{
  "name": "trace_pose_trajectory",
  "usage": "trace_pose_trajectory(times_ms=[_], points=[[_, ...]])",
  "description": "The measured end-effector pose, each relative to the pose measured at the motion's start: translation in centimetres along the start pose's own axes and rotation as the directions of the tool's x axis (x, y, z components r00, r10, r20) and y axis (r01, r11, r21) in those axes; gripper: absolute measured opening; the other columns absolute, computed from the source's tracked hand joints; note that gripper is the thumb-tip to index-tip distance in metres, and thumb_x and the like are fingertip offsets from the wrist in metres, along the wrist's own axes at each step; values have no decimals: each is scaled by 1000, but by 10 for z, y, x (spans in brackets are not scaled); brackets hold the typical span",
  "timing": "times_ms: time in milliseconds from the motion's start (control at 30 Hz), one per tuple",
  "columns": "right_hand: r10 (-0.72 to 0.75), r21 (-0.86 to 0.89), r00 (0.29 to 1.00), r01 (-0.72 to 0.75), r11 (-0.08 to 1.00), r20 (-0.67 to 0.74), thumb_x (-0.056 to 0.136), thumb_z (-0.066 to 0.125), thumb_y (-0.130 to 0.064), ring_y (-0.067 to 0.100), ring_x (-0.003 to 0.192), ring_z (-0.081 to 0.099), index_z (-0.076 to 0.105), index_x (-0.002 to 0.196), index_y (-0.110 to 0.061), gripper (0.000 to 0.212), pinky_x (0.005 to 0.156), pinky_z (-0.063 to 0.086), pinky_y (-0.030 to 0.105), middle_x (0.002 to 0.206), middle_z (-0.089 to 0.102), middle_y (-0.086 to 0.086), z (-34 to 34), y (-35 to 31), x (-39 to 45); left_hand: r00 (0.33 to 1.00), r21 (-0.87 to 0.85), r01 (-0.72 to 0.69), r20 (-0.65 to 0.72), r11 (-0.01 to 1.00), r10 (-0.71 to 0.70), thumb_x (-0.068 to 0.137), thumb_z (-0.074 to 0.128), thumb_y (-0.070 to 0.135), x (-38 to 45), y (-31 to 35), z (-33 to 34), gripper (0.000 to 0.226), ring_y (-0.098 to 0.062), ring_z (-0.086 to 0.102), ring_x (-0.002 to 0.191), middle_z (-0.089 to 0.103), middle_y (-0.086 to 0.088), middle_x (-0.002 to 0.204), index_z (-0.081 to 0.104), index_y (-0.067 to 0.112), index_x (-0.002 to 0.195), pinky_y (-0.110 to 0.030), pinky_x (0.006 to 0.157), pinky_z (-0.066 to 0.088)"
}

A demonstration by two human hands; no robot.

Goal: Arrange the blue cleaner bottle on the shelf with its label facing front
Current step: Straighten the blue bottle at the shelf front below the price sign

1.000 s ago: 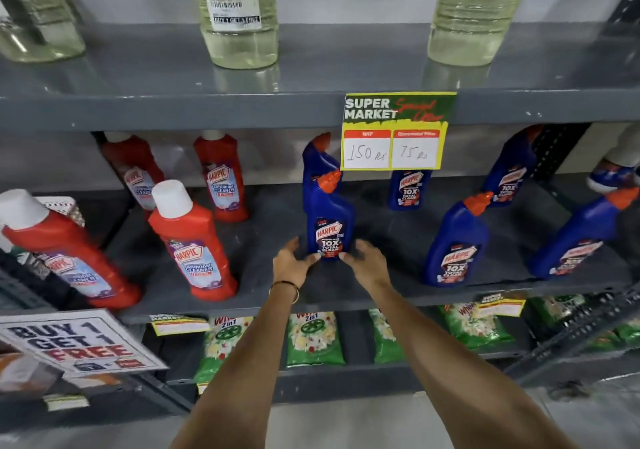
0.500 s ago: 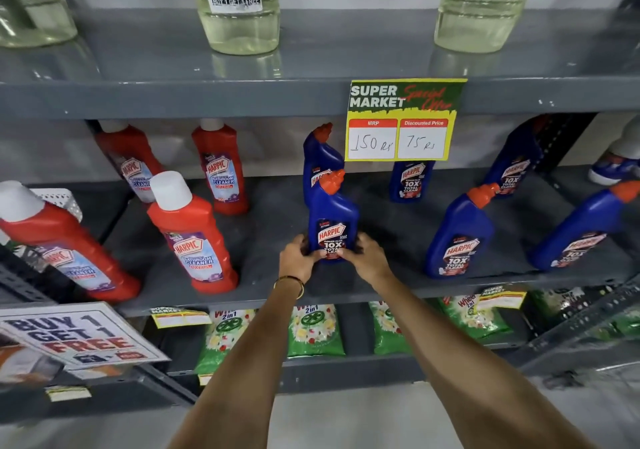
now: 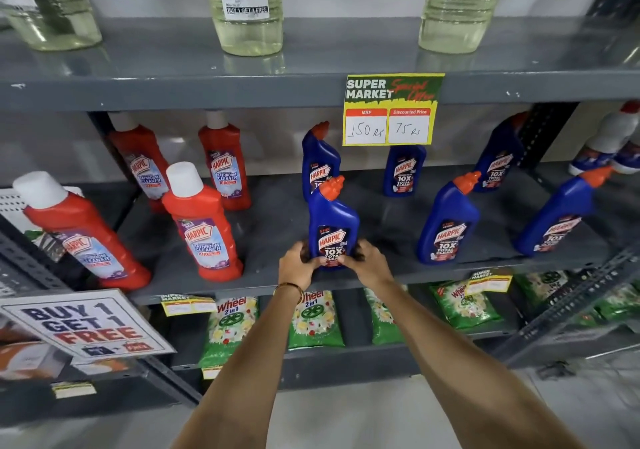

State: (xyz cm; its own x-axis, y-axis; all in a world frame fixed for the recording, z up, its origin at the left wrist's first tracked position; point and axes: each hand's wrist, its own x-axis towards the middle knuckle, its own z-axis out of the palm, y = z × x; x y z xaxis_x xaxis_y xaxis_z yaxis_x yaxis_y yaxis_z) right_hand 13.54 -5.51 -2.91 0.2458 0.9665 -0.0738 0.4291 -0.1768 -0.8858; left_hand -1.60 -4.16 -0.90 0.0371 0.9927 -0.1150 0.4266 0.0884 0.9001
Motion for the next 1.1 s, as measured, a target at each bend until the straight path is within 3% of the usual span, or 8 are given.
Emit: trace_pose_trajectory(times_ms=[800,1100], points=[[35,-58,999,-33,998,33,76,72,-16,18,96,60,55,114,-8,42,80,44,27,111,67,11,-3,-4,-5,1000,40,20,14,999,-21,74,72,18,-6,0,-1,43,-29,62,105,67,-15,114,56,6,112,-45,95,50],[18,-123,1000,-18,992,-6,79,68,-16,28,109,60,54,117,-3,42,84,43,27,118,65,15,-5,-1,-13,1000,136,3,-12,991,-1,76,70,20,-16,-2,-1,43,-33,61,105,66,-18,114,56,3,113,-41,92,49]])
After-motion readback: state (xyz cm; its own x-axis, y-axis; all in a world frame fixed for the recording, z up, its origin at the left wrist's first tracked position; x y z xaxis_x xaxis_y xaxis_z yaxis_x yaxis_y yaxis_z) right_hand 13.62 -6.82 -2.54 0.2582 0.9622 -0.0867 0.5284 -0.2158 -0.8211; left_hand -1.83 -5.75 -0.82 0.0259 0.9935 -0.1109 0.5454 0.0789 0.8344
